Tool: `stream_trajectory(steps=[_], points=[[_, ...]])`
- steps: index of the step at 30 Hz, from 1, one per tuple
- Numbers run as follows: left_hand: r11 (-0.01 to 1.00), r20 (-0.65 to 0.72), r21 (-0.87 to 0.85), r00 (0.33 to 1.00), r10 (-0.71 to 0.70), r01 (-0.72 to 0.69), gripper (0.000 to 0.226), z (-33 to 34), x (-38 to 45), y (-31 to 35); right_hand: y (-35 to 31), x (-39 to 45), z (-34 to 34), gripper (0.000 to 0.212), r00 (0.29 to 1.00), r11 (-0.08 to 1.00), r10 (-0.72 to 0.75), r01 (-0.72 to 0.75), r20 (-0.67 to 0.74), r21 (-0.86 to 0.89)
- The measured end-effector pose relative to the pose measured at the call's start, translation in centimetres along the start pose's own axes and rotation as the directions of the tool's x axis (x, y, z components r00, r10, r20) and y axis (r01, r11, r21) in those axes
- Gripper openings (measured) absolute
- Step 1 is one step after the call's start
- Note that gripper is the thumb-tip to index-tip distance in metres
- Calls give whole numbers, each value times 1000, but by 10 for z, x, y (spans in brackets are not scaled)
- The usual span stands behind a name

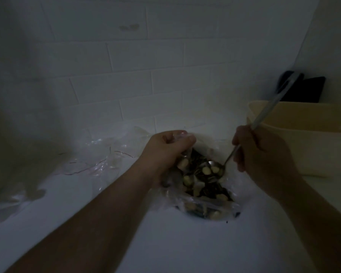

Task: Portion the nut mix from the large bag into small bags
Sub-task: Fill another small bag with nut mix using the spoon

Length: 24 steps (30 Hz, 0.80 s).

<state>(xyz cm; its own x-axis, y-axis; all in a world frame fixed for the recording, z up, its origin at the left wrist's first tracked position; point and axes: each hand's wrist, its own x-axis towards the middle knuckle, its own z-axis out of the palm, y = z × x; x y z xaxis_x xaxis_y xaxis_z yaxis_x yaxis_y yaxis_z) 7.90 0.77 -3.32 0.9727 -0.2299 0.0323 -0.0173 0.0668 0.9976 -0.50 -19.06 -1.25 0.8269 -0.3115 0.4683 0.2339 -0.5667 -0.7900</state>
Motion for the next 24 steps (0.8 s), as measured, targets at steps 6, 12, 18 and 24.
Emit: stream_trajectory(steps=[6, 12, 18, 24], points=[[944, 95, 301, 989, 113, -137, 33, 0, -8, -4, -8, 5, -22, 42, 976, 989, -131, 116, -176, -93], [801, 206, 535, 961, 184, -268, 66, 4, -12, -10, -6, 6, -25, 43, 941, 978, -208, 192, -265, -85], [767, 199, 559, 949, 243, -314, 62, 8, -16, -9, -8, -1, -12, 42, 886, 874, -449, 408, -118, -265], [756, 148, 584, 954, 261, -297, 55, 11, -17, -7, -7, -4, -4, 57, 812, 766, -583, 538, -28, -350]])
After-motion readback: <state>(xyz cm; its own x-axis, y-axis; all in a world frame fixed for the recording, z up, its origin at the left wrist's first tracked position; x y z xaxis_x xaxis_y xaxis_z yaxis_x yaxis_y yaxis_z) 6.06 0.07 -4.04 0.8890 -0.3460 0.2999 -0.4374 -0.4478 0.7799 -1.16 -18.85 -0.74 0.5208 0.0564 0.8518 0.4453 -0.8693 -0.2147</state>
